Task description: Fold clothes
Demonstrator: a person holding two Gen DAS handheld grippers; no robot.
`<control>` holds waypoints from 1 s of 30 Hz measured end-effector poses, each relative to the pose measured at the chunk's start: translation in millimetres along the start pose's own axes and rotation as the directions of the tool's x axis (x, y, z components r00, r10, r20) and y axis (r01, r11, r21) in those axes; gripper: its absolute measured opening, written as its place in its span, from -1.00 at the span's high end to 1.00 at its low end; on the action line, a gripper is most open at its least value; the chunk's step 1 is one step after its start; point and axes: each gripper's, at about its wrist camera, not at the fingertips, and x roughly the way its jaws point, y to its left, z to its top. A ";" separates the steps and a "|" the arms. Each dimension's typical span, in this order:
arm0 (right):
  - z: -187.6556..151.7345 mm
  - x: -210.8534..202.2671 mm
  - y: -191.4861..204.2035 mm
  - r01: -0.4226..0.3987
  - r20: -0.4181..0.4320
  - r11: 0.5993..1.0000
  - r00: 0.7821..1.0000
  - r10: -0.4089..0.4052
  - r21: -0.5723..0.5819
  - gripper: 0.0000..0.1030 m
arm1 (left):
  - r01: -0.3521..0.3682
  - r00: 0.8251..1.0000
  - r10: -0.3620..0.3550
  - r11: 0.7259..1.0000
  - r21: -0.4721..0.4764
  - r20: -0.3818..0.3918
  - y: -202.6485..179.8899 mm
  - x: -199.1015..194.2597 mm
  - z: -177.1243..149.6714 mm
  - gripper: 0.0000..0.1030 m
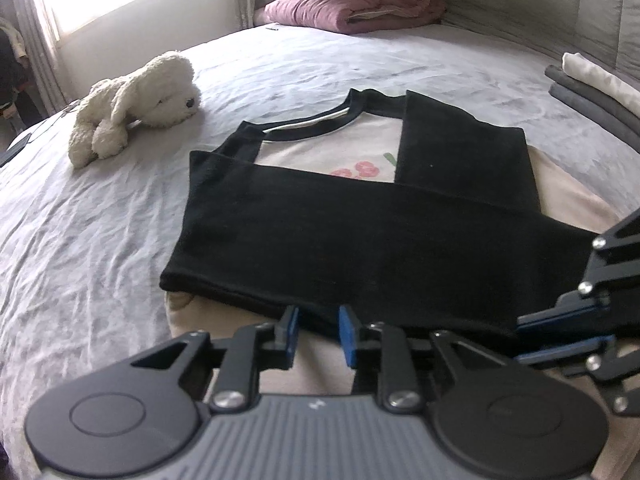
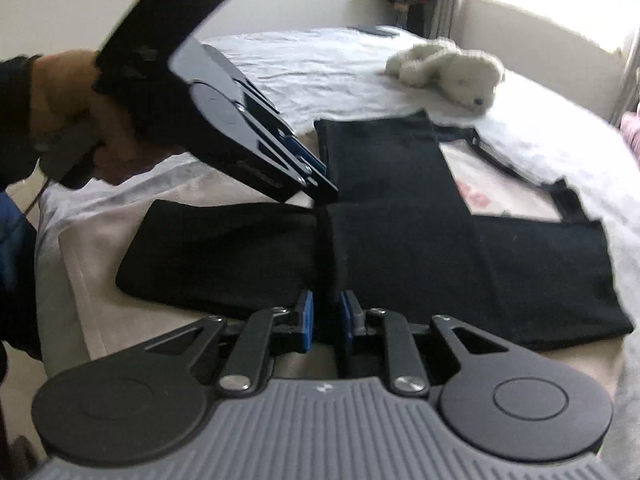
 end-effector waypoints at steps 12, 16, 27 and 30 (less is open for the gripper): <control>-0.9 -9.6 -62.3 0.160 -0.069 0.944 0.987 -0.146 0.290 0.60 | 0.007 0.995 -0.007 1.000 -0.003 0.099 -21.2 -12.4 10.3 0.52; -2.1 -6.0 -47.5 0.181 -0.094 0.958 0.982 -0.164 0.222 0.48 | 0.050 0.994 -0.056 0.997 0.060 0.098 -44.3 -12.7 8.7 0.52; -15.7 -17.5 -74.1 0.242 -0.165 0.923 0.966 -0.200 0.299 0.36 | 0.045 0.997 -0.050 0.994 0.096 0.051 -55.0 -10.0 -1.1 0.52; -19.1 -19.8 -83.8 0.256 -0.184 0.909 0.961 -0.204 0.329 0.37 | 0.046 0.997 -0.051 0.994 0.094 0.053 -54.6 -12.3 -2.0 0.52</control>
